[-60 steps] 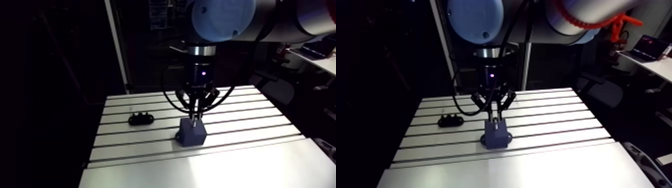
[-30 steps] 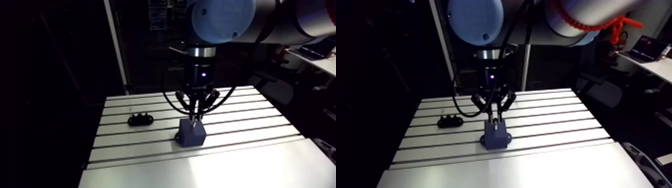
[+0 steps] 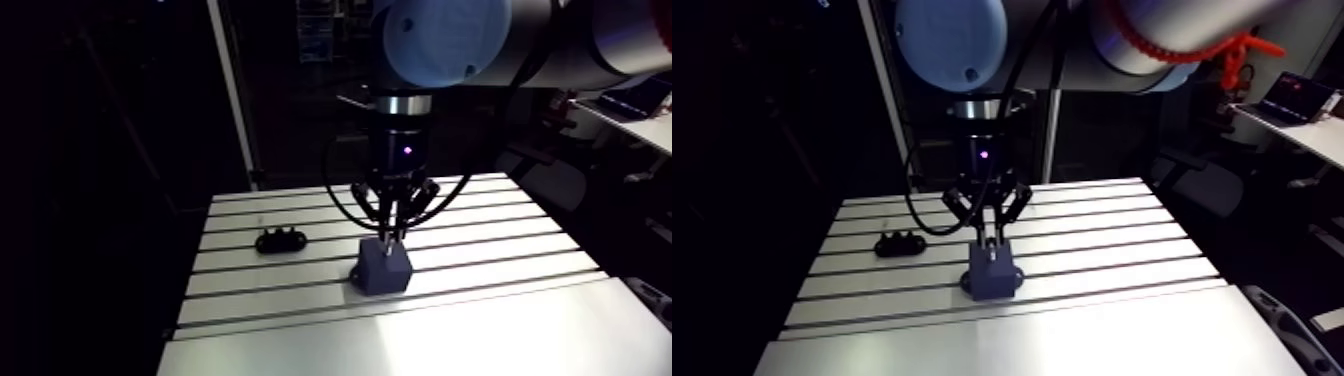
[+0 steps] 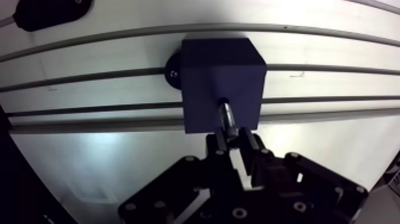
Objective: Pick up the M10 bolt and insert it into the hole until fully seated.
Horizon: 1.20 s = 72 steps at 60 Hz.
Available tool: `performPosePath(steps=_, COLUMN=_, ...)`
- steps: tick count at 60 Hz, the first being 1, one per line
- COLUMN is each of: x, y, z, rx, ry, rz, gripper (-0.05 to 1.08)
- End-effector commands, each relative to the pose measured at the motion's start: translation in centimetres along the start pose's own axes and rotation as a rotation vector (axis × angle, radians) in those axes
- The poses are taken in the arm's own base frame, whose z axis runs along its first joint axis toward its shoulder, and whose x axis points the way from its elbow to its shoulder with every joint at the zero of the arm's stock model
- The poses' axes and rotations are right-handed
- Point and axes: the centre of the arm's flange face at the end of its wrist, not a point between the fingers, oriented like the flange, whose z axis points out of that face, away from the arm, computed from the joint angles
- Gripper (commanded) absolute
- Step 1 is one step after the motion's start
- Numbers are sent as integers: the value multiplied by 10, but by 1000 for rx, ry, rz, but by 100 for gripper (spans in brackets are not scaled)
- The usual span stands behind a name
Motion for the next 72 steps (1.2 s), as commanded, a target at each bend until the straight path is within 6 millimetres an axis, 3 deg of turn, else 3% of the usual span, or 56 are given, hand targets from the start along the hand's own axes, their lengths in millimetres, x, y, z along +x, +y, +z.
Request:
performPosePath(steps=1, x=-1, y=-1, z=3, rx=0, ry=-6, rz=0, gripper=108)
performPosePath(steps=31, x=-2, y=0, z=7, rx=2, ry=-12, rz=4, gripper=108)
performPosePath(steps=72, x=4, y=1, z=-15, rx=7, ry=21, rz=-5, gripper=108)
